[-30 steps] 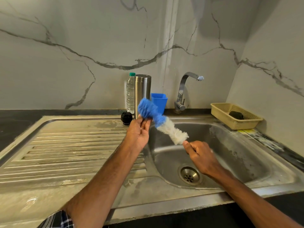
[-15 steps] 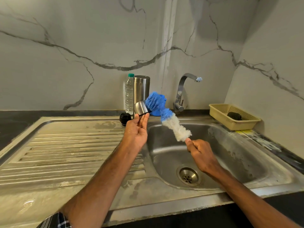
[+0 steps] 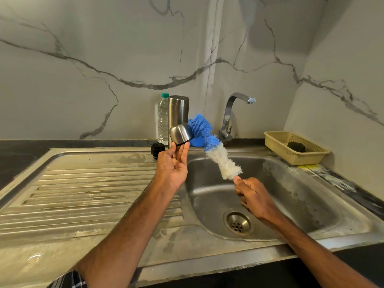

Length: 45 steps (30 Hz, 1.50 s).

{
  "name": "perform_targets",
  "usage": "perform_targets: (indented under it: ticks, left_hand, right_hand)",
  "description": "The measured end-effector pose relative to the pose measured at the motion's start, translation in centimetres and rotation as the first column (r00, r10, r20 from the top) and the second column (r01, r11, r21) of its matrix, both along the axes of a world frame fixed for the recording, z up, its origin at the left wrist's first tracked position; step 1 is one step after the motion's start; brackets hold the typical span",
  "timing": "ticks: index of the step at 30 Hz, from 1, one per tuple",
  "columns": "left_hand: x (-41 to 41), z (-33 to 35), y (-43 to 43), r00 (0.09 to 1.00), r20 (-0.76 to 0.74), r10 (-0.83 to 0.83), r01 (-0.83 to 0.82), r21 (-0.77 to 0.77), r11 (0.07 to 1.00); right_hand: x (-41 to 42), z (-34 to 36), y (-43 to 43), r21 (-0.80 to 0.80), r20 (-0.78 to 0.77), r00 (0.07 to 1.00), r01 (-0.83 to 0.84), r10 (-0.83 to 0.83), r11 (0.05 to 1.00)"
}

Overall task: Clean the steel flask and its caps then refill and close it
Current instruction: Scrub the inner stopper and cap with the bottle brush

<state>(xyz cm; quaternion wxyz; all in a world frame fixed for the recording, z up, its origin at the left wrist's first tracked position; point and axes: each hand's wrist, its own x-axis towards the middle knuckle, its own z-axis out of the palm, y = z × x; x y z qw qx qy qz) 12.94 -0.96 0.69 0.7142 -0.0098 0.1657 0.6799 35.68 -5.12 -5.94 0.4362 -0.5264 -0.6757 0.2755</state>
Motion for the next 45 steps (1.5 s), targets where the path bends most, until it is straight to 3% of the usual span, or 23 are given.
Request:
perform_targets:
  ticks: [3,13,21,31,35,45]
  left_hand:
    - [-0.3,-0.1,0.5,0.999,0.03,0.011,-0.011,-0.006,1.0]
    - [-0.1,-0.6,0.7,1.0,-0.028,-0.009,0.009,-0.004,1.0]
    - [-0.1,-0.8,0.6,0.996,-0.069,-0.053,0.055,0.033,0.998]
    - [-1.0,-1.1,2.0,0.957,-0.29,0.024,0.006,0.102,0.995]
    - [-1.0,-0.9,2.3,0.921,-0.383,0.07,-0.014,0.148,0.989]
    - [-1.0,-1.2,2.4,0.879,-0.466,0.103,-0.022,0.176,0.984]
  right_hand:
    - [-0.1,-0.4,-0.3,-0.043,-0.046,0.994,-0.098,0.096,0.994]
    - [-0.3,0.0,-0.1,-0.045,-0.004,0.999,-0.042,0.042,0.998]
    - [-0.3,0.5,-0.4,-0.123,-0.133,0.991,-0.044,0.028,0.991]
    - [-0.6,0.9,-0.2,-0.38,-0.317,0.948,-0.143,0.016,0.914]
    - [-0.6,1.1,-0.1,-0.405,-0.373,0.928,-0.187,0.025,0.895]
    - [-0.6,1.2,-0.2,-0.401,-0.347,0.938,-0.149,0.0,0.904]
